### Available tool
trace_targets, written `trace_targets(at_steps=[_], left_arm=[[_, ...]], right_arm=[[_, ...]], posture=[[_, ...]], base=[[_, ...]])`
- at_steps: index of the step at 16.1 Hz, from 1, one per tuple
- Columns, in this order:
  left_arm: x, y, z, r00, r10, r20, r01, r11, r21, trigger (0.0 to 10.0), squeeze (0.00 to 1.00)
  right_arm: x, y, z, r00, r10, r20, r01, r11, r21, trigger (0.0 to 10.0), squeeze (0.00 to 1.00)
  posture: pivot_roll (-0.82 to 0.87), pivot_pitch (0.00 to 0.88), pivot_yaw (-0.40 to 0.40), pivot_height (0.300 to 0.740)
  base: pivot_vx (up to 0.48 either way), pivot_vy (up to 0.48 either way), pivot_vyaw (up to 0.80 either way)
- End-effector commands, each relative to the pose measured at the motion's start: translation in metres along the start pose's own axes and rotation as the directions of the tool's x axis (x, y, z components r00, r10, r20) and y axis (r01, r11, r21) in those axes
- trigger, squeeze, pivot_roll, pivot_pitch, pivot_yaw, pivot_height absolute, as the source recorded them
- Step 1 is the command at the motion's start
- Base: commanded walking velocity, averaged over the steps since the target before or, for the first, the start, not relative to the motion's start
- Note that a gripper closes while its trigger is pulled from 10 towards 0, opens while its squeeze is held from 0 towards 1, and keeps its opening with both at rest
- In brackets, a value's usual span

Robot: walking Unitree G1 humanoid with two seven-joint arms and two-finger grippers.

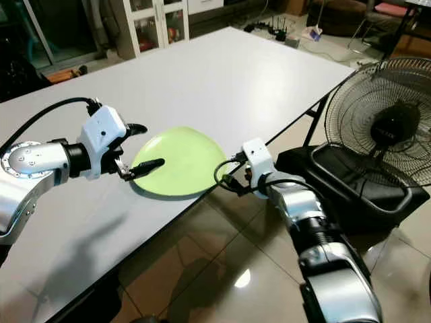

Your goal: Setting the table

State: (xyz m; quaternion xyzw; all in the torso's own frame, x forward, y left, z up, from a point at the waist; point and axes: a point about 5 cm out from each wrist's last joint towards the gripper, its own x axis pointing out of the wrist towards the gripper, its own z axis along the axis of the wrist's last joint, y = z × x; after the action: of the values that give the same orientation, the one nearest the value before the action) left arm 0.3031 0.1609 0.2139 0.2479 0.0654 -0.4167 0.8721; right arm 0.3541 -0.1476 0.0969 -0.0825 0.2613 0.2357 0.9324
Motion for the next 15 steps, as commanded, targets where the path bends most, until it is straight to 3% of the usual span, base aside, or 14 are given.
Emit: trace_targets(at_steps=[1,10,12,15], left_arm=[[0.000,-0.003,0.002,1.000,-0.014,-0.012,0.014,1.000,0.021,10.0,0.00],[-0.003,-0.002,0.001,0.999,-0.027,-0.046,0.029,0.999,0.040,10.0,0.00],[-0.003,-0.001,0.006,1.000,-0.005,-0.013,0.006,1.000,0.030,10.0,0.00],[-0.007,0.000,0.016,0.993,0.089,0.071,-0.087,0.996,-0.033,10.0,0.00]], right_arm=[[0.004,0.001,0.003,1.000,-0.011,0.002,0.011,1.000,0.000,10.0,0.00],[0.026,0.018,0.015,0.998,-0.057,0.037,0.054,0.995,0.078,10.0,0.00],[0.023,0.011,0.027,0.993,-0.085,0.086,0.077,0.992,0.096,10.0,0.00],[0.002,-0.009,0.038,0.980,-0.112,0.164,0.099,0.991,0.088,10.0,0.00]], posture=[[0.07,0.000,-0.004,0.740],[0.09,0.000,0.031,0.740],[0.09,0.000,0.028,0.740],[0.08,0.000,0.015,0.740]], base=[[0.000,0.000,0.00],[0.000,0.000,0.00],[0.000,0.000,0.00],[0.000,0.000,0.00]])
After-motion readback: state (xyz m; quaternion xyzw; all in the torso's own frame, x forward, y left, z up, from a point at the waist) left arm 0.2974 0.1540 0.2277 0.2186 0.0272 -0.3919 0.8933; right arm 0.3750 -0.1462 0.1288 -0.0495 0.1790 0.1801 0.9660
